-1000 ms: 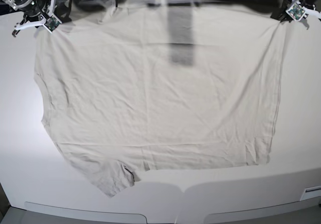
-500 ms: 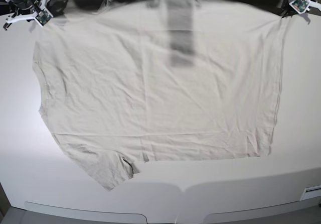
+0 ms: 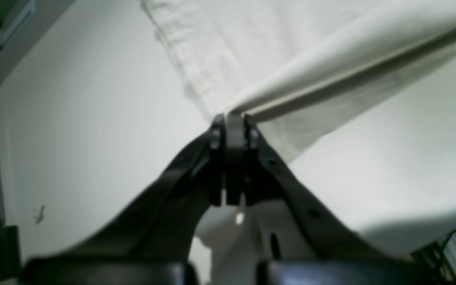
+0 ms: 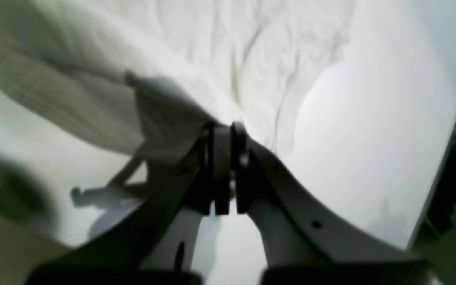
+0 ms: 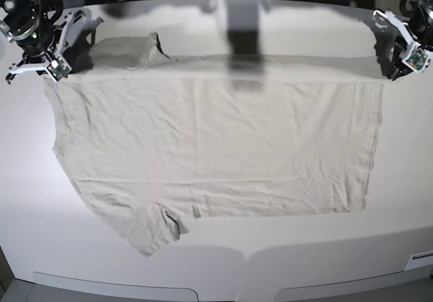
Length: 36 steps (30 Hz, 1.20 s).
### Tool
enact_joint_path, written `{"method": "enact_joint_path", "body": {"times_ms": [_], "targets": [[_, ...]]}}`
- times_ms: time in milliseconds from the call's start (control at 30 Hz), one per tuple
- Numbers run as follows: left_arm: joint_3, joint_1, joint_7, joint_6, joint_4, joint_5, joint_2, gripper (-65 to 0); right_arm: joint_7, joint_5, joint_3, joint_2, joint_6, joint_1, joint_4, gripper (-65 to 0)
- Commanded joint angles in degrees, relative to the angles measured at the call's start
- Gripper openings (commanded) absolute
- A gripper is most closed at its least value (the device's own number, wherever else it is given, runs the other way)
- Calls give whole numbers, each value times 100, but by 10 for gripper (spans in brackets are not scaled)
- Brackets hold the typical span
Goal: Fold the T-shirt properly
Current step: 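Lift the shoulders and fold them over toward the hem, then release the folded edge and pull both grippers back up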
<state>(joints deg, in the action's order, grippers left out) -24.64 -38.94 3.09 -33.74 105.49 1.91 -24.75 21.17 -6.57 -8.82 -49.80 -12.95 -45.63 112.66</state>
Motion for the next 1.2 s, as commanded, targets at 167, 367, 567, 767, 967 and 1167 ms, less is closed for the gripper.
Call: {"method": "enact_joint_path", "body": {"times_ms": [167, 367, 567, 767, 967, 1167], "targets": [[-35, 638, -142, 48, -540, -48, -63, -650, -79, 11, 892, -59, 79, 1355, -645, -650], [455, 1187, -129, 50, -940, 184, -66, -650, -76, 9, 1836, -13, 79, 2505, -1344, -650], [859, 1823, -90, 98, -1445, 601, -66, -650, -63, 7, 2312, 271, 76, 3436, -2105, -650], [859, 2402, -50, 98, -1969, 605, -66, -650, -48, -155, 2350, 466, -372, 3947, -2511, -650], [859, 2710, -50, 96, -2308, 782, -74, -650, 9, -116, 2352, 643, -551, 4221, -2828, -650], [859, 2754, -52, 96, -2356, 774, -83, -650, -114, -116, 2352, 739, -551, 4310, -3250, -650]]}}
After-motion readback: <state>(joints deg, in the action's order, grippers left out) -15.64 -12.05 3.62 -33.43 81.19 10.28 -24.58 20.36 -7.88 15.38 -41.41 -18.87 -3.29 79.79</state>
